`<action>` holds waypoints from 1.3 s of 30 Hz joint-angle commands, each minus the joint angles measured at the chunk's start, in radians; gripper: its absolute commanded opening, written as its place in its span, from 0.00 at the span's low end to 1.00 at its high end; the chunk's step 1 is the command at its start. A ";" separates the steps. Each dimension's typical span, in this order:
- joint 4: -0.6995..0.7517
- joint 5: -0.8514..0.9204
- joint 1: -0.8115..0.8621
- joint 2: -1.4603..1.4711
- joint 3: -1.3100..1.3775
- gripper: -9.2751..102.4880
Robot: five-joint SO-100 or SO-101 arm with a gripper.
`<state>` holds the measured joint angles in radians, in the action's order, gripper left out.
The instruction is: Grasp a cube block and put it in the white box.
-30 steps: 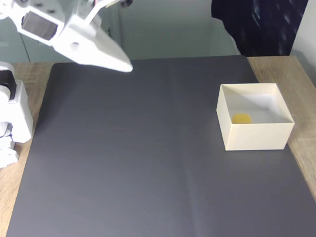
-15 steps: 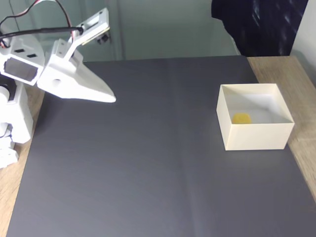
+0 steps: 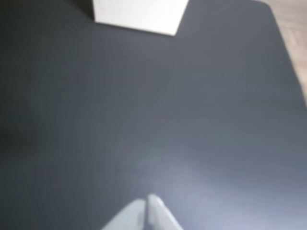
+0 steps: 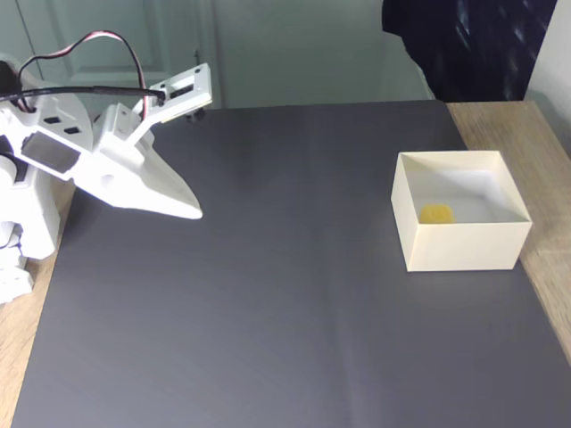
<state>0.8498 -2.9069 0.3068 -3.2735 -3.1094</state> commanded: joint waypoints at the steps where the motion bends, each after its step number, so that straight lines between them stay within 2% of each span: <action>1: 0.005 -0.005 0.008 -0.006 -0.023 0.08; 6: 0.015 -0.006 0.011 -0.006 -0.071 0.08; 13: 0.156 -0.029 0.034 -0.006 -0.074 0.08; 22: 0.252 0.012 0.025 -0.006 -0.074 0.08; 39: 0.267 0.035 0.006 -0.006 -0.075 0.09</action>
<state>1.1137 -2.8701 0.3191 -3.2735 -3.1861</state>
